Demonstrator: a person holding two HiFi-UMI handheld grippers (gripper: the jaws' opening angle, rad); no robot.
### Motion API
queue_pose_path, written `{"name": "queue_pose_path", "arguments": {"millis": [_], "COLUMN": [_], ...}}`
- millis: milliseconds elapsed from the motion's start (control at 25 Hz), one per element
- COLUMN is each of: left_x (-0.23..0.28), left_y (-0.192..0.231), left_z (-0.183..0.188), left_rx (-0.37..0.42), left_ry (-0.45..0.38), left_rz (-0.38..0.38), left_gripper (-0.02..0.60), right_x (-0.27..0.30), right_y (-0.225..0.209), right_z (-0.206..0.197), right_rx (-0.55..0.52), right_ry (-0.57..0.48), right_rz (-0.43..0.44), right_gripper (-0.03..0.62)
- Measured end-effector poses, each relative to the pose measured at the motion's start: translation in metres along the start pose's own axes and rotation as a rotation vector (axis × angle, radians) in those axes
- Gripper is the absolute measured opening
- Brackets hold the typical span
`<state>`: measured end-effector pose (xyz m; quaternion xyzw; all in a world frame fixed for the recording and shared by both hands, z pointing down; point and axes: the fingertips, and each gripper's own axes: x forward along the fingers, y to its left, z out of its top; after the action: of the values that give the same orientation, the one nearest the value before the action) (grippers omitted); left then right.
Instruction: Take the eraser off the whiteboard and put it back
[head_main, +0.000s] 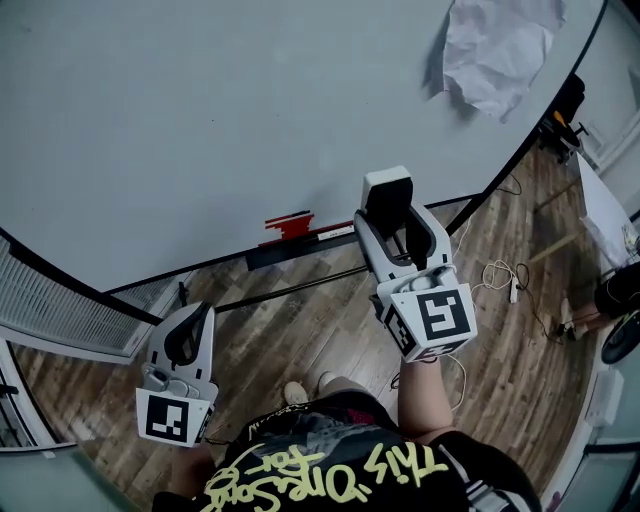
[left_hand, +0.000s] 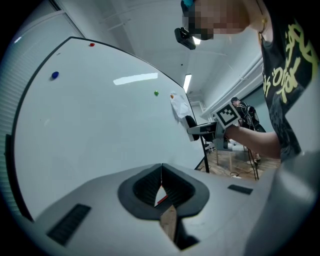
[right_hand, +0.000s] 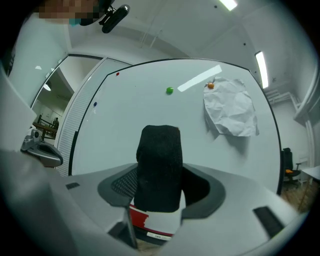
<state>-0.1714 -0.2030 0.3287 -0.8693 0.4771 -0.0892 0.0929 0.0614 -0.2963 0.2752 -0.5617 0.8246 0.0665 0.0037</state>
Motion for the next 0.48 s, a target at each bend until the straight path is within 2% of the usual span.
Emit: {"name": "queue_pose_path", "arguments": {"millis": [80, 240, 360, 480], "left_x": [-0.005, -0.013, -0.02, -0.025], "left_y": [0.003, 0.01, 0.014, 0.018], "left_z": [0.0, -0.003, -0.006, -0.007], "left_rx": [-0.014, 0.02, -0.033, -0.032], "left_ry": [0.002, 0.003, 0.027, 0.043], "left_rz": [0.03, 0.054, 0.104, 0.135], "left_gripper": [0.008, 0.008, 0.008, 0.008], "right_x": [0.009, 0.023, 0.036, 0.047], "right_y": [0.004, 0.009, 0.013, 0.015], "right_z": [0.002, 0.005, 0.008, 0.011], "right_rx": [-0.002, -0.003, -0.004, -0.012], "right_ry": [-0.005, -0.014, -0.022, -0.026], "right_rz": [0.021, 0.034, 0.057, 0.068], "right_gripper": [0.245, 0.245, 0.245, 0.245]}}
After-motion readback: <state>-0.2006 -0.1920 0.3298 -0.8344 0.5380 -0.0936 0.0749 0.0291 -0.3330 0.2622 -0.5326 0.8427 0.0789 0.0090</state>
